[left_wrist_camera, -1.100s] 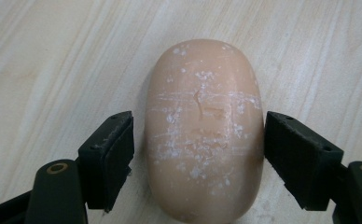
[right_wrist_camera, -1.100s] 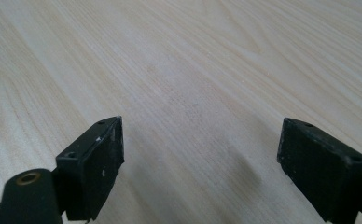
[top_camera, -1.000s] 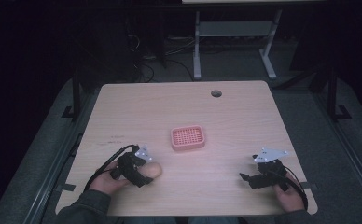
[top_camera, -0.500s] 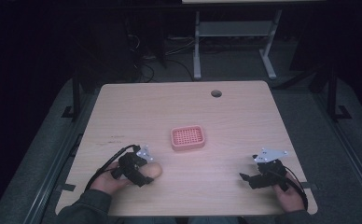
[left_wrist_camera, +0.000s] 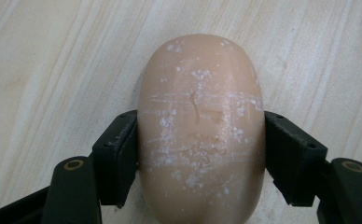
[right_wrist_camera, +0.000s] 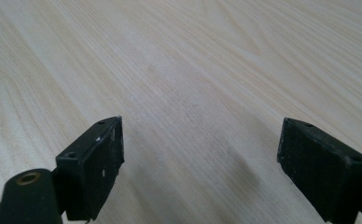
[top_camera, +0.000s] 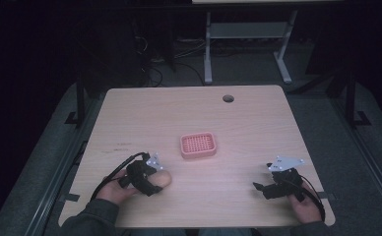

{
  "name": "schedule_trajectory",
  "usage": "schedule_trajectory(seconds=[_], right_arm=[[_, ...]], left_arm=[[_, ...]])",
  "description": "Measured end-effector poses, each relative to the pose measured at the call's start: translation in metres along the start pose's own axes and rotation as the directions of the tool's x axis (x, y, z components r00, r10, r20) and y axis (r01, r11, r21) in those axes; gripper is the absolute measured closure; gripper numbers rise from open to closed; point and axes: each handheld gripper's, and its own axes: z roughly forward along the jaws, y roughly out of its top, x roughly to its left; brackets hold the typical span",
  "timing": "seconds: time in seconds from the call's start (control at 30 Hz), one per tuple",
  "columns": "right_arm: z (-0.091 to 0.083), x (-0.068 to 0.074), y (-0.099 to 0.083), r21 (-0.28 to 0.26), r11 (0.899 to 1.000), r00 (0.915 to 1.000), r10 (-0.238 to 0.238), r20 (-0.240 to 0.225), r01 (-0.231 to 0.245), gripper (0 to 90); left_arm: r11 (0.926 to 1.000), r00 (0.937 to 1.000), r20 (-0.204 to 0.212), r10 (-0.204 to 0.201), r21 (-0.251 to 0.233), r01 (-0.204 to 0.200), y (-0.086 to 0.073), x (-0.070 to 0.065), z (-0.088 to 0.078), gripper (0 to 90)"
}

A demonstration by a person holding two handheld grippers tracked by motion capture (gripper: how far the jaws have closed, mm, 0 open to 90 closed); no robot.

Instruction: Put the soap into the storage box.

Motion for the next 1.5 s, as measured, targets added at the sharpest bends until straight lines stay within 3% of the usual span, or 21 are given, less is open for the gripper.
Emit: schedule_trajectory(seconds=[0.13, 0.4, 0.53, 0.97, 1.5], right_arm=[[0.0, 0.0, 0.0, 0.002, 1.0, 1.0, 0.0, 0.001, 0.0, 14.2], [-0.002, 0.0, -0.002, -0.004, 1.0, 0.9999, 0.01, 0.007, -0.01, 14.1], [-0.003, 0.001, -0.003, -0.008, 1.0, 0.9999, 0.01, 0.007, -0.01, 14.2], [-0.007, -0.002, -0.008, -0.017, 0.999, 0.999, 0.042, 0.013, -0.042, 14.1], [-0.008, -0.001, -0.006, -0.029, 0.999, 0.9995, 0.031, 0.012, -0.03, 14.1]], left_arm=[[0.9999, 0.9999, -0.007, 0.008, -0.009, -0.008, 0.002, -0.001, -0.004, 32.5], [0.9996, 0.9998, -0.017, -0.014, -0.024, 0.014, 0.0, 0.0, -0.008, 32.5], [0.9995, 0.9999, 0.002, -0.015, -0.029, 0.015, 0.002, 0.0, -0.009, 32.5], [0.9992, 0.9996, 0.027, -0.012, -0.037, 0.013, 0.018, 0.007, -0.006, 32.5], [0.9985, 0.9998, 0.02, -0.004, -0.055, 0.005, 0.039, 0.014, -0.018, 32.5]])
